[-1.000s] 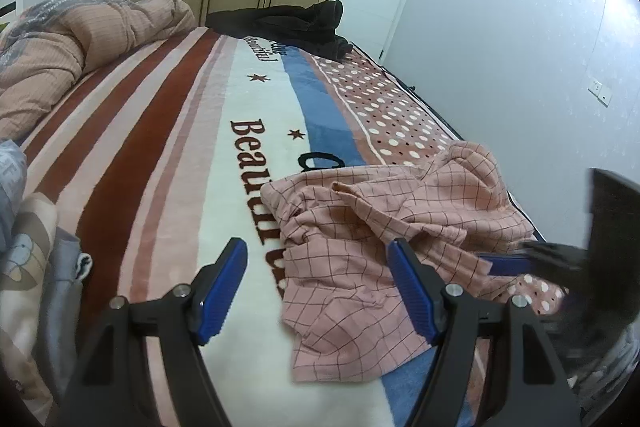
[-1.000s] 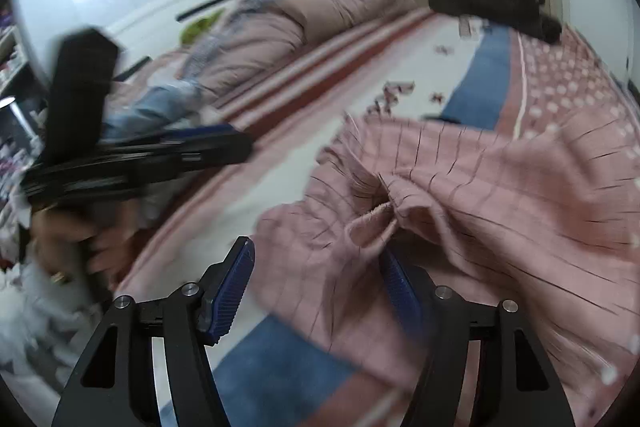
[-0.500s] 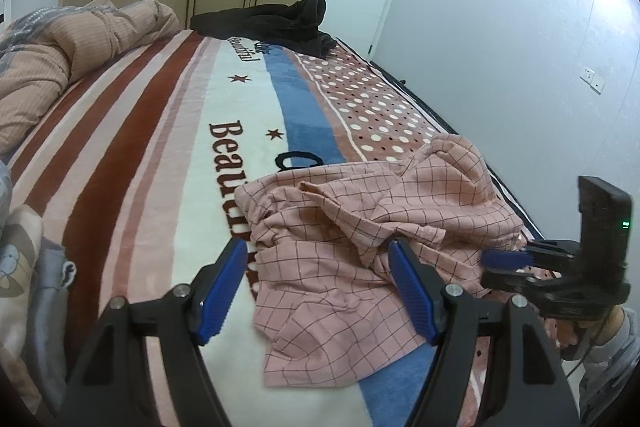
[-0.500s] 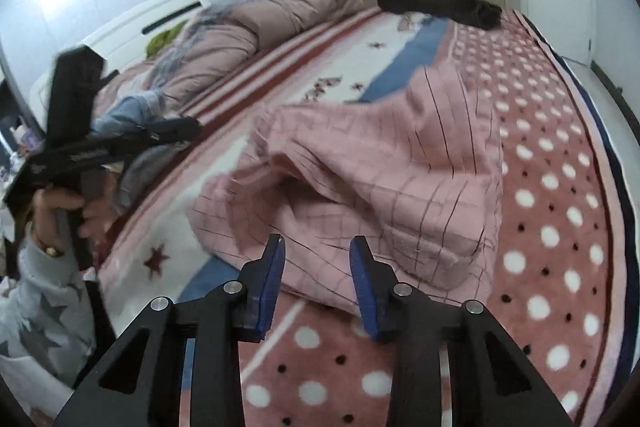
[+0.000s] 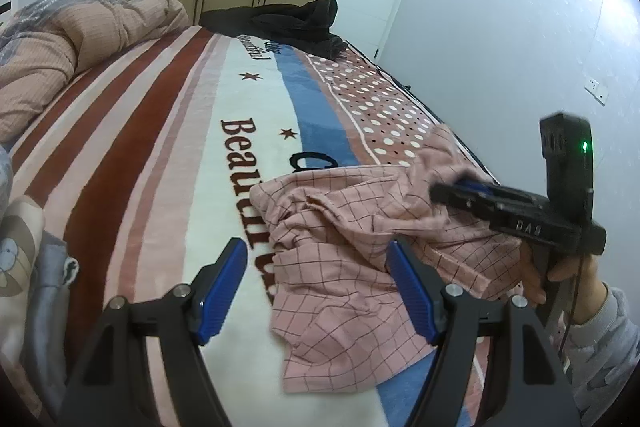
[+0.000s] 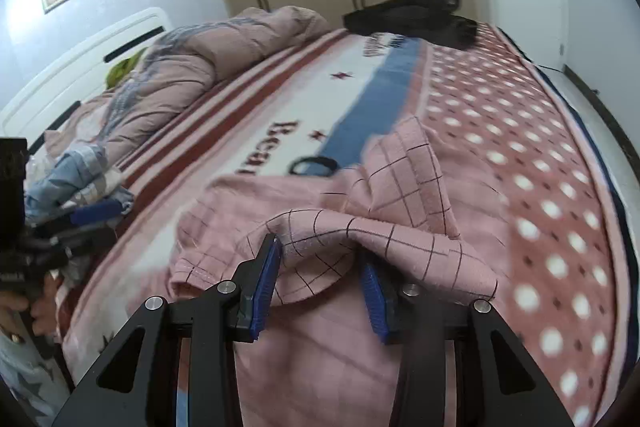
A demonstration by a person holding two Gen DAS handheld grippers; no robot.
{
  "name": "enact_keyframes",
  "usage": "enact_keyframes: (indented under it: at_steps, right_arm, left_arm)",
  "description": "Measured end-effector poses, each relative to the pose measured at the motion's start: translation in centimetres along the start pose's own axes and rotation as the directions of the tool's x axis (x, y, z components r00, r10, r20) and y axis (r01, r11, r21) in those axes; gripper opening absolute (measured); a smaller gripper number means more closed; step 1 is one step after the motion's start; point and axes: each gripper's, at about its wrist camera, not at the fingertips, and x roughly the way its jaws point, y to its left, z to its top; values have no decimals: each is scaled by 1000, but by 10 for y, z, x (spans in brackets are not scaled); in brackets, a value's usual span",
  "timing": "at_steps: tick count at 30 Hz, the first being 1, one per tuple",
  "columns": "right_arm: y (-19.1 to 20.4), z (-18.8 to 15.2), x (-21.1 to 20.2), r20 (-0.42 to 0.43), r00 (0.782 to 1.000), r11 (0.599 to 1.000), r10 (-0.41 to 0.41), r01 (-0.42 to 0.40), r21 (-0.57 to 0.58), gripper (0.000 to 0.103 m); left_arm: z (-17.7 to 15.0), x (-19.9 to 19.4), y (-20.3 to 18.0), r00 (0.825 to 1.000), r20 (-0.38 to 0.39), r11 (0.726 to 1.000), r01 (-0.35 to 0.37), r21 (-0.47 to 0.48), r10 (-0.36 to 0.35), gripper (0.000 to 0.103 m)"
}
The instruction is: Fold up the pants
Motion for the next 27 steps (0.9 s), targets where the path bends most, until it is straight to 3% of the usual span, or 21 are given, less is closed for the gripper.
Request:
enact_keyframes:
  at_steps: [7, 12, 15, 17, 20, 23, 26, 27]
  right_arm:
    - [16, 12, -1, 7, 999, 998, 54, -54, -12, 36]
    - [15, -2, -37, 14, 1000, 1000, 20, -20, 1, 56]
    - [7, -17, -49, -30, 997, 997, 67, -66, 38, 58]
    - [1, -26, -47, -71, 992, 992, 100, -93, 87, 58]
    - [-6, -31, -36, -69, 991, 987, 113, -104, 124, 59]
    - [-12, -23, -14, -50, 989, 973, 140, -128, 191, 68]
    - [-11, -9, 11, -30, 988, 957, 150, -138, 254, 65]
    - [-6, -4, 16, -12, 988, 958, 152, -144, 249, 54]
  left_arm:
    - [-1, -3, 7, 1000, 6, 1000, -1, -11, 2, 69]
    - [-2, -5, 8, 1000, 9, 1000, 5, -13, -4, 69]
    - [-1, -6, 6, 1000, 11, 1000, 10, -15, -10, 69]
    - [-1, -7, 5, 1000, 13, 1000, 13, -13, -13, 69]
    - [0, -8, 2, 1000, 16, 1000, 20, -11, -20, 69]
    - [-1, -9, 3, 1000, 20, 1000, 20, -7, -20, 69]
    - [-2, -12, 7, 1000, 24, 1000, 17, -3, -17, 69]
    - [-2, -12, 8, 1000, 25, 1000, 14, -2, -14, 69]
